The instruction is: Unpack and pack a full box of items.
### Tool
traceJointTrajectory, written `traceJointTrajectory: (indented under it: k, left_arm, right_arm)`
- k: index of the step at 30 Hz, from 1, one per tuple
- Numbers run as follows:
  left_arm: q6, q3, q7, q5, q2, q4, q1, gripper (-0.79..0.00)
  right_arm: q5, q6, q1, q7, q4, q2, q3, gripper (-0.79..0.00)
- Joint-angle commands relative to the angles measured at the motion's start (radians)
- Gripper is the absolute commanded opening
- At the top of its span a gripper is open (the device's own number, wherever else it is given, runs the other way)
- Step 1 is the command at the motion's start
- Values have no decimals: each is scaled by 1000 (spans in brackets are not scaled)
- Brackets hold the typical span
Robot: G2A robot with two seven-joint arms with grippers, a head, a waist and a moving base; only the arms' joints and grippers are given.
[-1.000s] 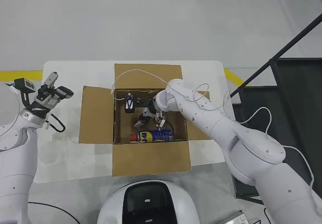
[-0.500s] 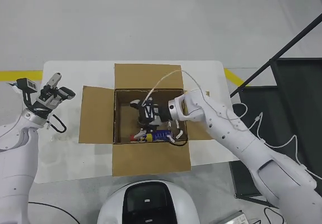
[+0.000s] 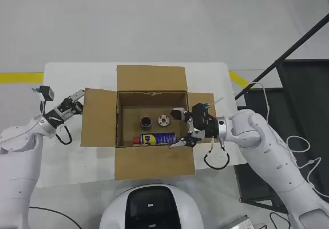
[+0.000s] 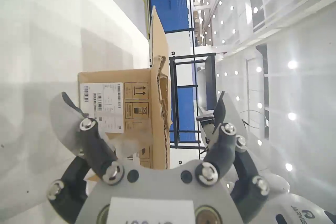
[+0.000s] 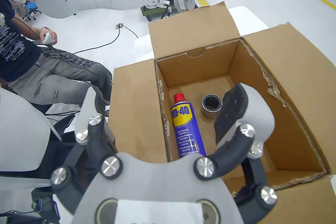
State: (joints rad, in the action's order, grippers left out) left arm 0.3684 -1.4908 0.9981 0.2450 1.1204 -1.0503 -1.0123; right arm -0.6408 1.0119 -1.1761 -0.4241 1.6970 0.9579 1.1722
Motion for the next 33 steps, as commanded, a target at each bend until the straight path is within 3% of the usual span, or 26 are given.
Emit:
traceJointTrajectory:
  k: [1, 8, 15, 26, 31, 33]
  left_arm:
    - [7, 13, 4, 5, 2, 16, 16, 0]
    - [41, 71, 17, 46, 15, 53, 85, 0]
    - [31, 98, 66, 101, 19, 23, 107, 0]
    - [19, 203, 62, 25, 29, -128, 100, 0]
    - [11, 262, 35, -14, 38, -162, 109, 0]
    - [18, 291, 3, -56, 43, -175, 110, 0]
  right_arm:
    - [-1, 0, 1, 0, 0, 0, -1, 0]
    - [-1, 0, 1, 0, 0, 0, -1, 0]
    - [43, -42, -23, 2, 2, -5, 18, 0]
    - [610, -48, -211, -227, -173, -91, 258, 0]
    - [733, -93, -264, -265, -264, -110, 331, 0]
    - [682, -110, -250, -270, -304, -113, 344, 0]
